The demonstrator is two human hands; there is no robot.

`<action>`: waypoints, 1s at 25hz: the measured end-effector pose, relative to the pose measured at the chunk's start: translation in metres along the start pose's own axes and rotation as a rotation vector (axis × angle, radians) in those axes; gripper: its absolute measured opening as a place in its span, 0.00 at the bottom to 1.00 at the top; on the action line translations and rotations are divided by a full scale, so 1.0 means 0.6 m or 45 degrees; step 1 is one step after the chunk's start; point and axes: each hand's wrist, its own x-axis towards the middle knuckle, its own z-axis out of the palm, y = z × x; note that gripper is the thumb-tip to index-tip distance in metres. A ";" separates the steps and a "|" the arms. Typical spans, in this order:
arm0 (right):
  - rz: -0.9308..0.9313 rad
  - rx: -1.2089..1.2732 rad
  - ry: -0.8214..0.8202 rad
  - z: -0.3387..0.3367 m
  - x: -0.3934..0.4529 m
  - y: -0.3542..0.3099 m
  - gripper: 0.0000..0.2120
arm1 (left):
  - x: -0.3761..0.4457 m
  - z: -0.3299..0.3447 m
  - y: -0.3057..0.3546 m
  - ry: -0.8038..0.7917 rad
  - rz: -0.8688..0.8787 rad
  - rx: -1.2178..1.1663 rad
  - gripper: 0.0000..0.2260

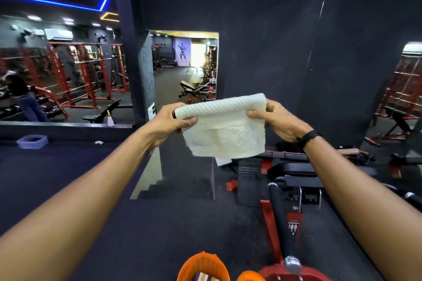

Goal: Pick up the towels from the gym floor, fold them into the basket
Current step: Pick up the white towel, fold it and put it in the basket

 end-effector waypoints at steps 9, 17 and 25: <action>-0.014 -0.146 -0.109 0.037 0.011 0.050 0.15 | -0.014 -0.007 -0.061 0.156 -0.159 0.422 0.14; 0.155 -0.729 -0.067 0.091 0.048 0.150 0.12 | -0.026 -0.027 -0.183 0.040 -0.297 0.758 0.21; 0.661 -0.884 0.004 0.184 0.118 0.364 0.15 | 0.055 -0.085 -0.429 -0.270 -0.440 0.648 0.20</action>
